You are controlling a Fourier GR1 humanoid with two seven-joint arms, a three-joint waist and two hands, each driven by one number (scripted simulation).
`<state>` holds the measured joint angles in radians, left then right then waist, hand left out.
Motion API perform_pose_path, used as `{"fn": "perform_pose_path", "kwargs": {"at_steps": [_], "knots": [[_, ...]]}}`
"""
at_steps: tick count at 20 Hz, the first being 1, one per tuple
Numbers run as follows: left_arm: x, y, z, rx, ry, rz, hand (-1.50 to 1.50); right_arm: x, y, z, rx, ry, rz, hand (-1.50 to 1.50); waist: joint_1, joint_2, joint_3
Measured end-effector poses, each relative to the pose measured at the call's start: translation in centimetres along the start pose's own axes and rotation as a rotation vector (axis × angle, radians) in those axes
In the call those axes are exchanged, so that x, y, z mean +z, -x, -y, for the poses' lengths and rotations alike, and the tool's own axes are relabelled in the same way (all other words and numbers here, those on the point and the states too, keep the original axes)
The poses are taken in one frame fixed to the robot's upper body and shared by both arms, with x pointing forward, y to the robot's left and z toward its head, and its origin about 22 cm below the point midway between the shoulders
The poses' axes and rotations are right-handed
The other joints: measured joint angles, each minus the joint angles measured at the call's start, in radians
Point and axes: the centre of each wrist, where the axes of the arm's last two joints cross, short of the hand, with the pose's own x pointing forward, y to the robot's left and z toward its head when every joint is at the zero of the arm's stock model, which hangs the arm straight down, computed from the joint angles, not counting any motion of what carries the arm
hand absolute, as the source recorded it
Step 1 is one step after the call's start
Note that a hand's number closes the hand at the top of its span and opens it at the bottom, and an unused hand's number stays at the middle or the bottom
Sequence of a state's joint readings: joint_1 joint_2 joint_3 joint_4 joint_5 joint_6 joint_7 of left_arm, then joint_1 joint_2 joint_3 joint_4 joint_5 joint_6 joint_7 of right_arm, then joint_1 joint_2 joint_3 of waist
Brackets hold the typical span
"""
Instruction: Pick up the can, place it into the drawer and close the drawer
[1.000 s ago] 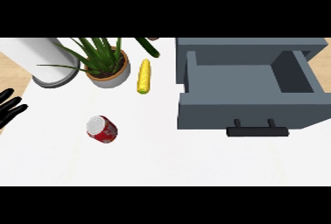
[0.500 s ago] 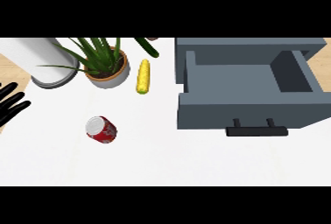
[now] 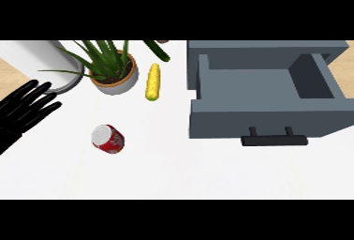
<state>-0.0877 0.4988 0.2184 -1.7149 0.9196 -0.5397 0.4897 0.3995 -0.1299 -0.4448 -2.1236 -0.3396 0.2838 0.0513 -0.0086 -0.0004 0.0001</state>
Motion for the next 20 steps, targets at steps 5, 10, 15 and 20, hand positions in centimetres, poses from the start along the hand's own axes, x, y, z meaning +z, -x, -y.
{"fn": "perform_pose_path", "kwargs": {"at_steps": [5,10,15,20], "knots": [[-1.5,2.2,0.5,0.008,-0.008,-0.018,-1.5,0.8,-1.1,0.7,-0.003,-0.001,0.002,-1.5,0.001,0.0,0.0],[-2.2,4.6,0.7,-0.009,-0.029,-0.045,-1.5,2.1,-1.4,1.1,-0.001,-0.003,-0.004,-1.5,0.0,0.0,0.0],[-3.0,7.2,0.2,-0.025,-0.04,-0.055,-1.5,1.3,-1.5,2.0,-0.008,0.011,0.0,-1.5,0.002,0.0,0.0],[-3.7,9.0,-0.1,-0.035,-0.074,-0.074,-1.5,2.1,-1.1,2.1,-0.004,0.005,-0.002,-1.5,0.001,0.0,0.0]]}}
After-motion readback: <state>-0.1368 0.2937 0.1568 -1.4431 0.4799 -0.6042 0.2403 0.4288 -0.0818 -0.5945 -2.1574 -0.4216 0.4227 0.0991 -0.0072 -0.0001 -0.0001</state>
